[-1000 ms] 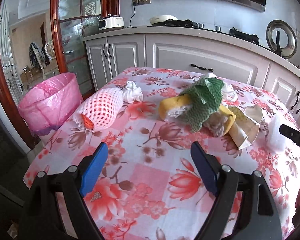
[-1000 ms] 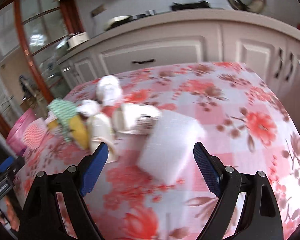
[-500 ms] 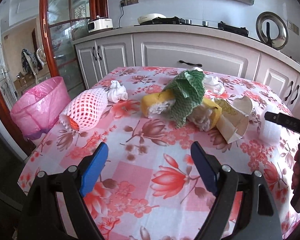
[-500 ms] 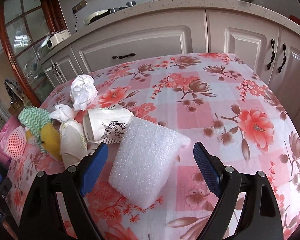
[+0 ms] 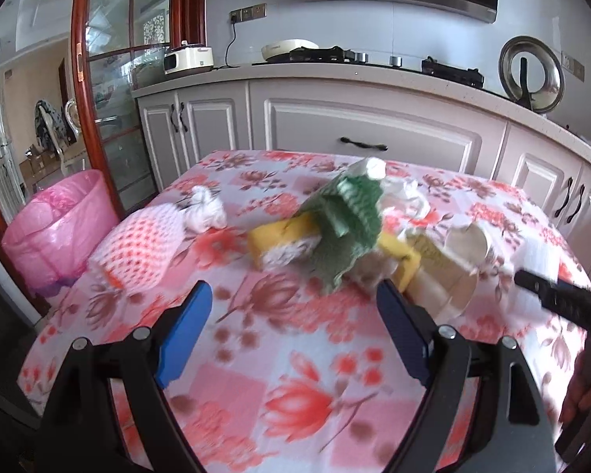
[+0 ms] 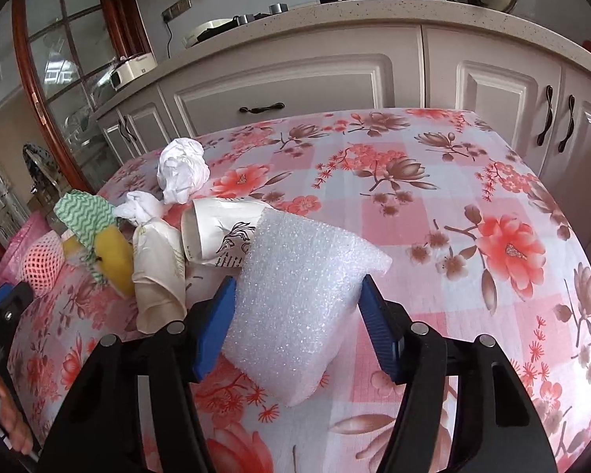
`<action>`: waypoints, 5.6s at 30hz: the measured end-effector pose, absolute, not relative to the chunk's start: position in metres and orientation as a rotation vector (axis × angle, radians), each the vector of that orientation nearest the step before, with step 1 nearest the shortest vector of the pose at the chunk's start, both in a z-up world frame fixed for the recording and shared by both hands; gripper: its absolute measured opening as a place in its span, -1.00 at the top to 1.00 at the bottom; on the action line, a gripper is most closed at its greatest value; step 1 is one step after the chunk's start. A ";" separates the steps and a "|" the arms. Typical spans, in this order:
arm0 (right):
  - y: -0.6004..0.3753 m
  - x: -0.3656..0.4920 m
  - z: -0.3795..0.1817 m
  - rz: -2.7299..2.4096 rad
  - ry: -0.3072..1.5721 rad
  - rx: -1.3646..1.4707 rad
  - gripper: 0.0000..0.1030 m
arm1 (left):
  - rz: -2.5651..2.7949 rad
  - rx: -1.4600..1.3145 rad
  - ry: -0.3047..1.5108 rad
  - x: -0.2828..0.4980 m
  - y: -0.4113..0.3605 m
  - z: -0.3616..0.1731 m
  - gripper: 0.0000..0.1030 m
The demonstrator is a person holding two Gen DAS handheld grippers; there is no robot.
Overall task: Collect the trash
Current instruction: 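Grasp the green zigzag cloth with the left tool, then carry the cloth and foam block over the pink bin and open both tools, then move both open tools back over the table items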
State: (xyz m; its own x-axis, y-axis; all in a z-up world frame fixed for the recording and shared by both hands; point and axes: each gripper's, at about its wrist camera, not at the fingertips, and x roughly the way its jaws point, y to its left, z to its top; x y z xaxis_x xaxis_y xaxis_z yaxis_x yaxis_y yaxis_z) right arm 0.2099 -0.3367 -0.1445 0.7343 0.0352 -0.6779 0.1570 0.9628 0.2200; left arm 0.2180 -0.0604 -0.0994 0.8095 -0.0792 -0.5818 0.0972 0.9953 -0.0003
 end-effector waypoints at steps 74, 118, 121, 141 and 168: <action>-0.195 0.142 -0.073 0.353 0.617 0.119 -0.17 | -0.055 0.027 0.416 0.104 0.014 -0.048 0.90; 0.131 0.372 -0.022 0.844 0.608 -0.064 -0.20 | 0.238 -0.107 0.463 0.280 0.295 -0.036 0.88; 0.153 0.391 -0.026 0.852 0.625 -0.064 -0.20 | 0.254 -0.132 0.472 0.297 0.315 -0.043 0.87; 0.142 0.403 -0.039 0.822 0.662 -0.066 -0.47 | 0.377 -0.249 0.445 0.265 0.349 -0.059 -0.53; -0.223 0.229 -0.094 0.230 0.725 0.131 -0.65 | 0.110 -0.199 0.580 0.194 0.134 -0.084 -0.91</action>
